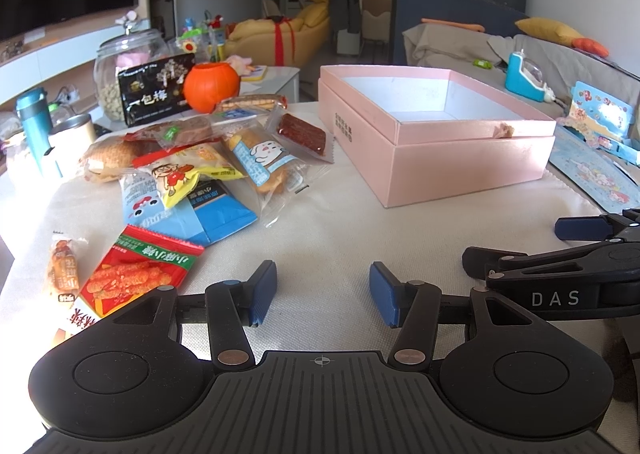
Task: Organize snacks
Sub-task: 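Grasp the small orange snack packet with the left gripper while the right grasps the red spicy-strip bag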
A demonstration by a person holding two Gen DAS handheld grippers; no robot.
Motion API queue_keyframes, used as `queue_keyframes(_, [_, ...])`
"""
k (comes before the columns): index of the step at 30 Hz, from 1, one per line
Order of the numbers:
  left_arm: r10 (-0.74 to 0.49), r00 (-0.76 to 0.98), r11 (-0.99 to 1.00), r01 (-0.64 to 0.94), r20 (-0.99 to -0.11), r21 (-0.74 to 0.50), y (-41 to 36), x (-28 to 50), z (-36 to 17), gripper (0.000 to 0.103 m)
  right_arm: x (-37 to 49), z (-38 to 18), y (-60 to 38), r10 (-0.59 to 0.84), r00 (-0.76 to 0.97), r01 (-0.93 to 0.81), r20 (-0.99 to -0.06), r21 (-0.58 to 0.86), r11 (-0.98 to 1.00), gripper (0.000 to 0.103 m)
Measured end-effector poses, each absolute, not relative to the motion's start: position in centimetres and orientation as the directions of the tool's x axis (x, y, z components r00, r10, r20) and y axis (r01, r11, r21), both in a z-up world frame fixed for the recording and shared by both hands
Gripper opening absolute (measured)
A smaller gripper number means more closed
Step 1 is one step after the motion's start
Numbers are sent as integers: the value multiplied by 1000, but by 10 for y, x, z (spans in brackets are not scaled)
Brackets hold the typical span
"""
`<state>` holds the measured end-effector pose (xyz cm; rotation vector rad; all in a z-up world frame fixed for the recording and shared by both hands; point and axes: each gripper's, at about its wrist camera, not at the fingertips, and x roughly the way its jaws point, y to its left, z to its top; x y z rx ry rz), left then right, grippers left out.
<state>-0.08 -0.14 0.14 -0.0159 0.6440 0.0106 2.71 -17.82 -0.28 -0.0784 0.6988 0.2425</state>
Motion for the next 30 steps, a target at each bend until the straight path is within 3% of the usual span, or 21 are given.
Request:
queue_keyframes(4, [-69, 783, 997, 34, -619, -69, 17, 0, 14, 55, 32, 3, -180, 210, 688, -273, -695, 21, 962, 103])
queue_keyframes(6, [-69, 808, 995, 10, -586, -103, 39, -8, 32, 55, 32, 2, -179, 210, 672, -276, -710, 23, 961, 103])
queue_keyframes(9, [-15, 833, 993, -52, -553, -105, 79, -20, 54, 55, 34, 6, -179, 203, 663, -277, -721, 16, 961, 103])
queue_keyframes(13, [101, 806, 973, -201, -583, -110, 146, -26, 59, 54, 48, 10, -172, 208, 603, -310, -770, 13, 951, 102])
queue_keyframes(16, [153, 782, 952, -280, -604, -121, 180, -36, 57, 53, 62, 23, -153, 323, 552, -400, -769, 96, 912, 97])
queue_keyframes(20, [121, 762, 952, -271, -636, -144, 193, -49, 45, 53, 79, 37, -111, 398, 564, -455, -723, 130, 881, 97])
queue_keyframes(30, [61, 756, 939, -266, -652, -220, 199, -69, 35, 53, 74, 38, -4, 487, 426, -580, -762, 183, 794, 98])
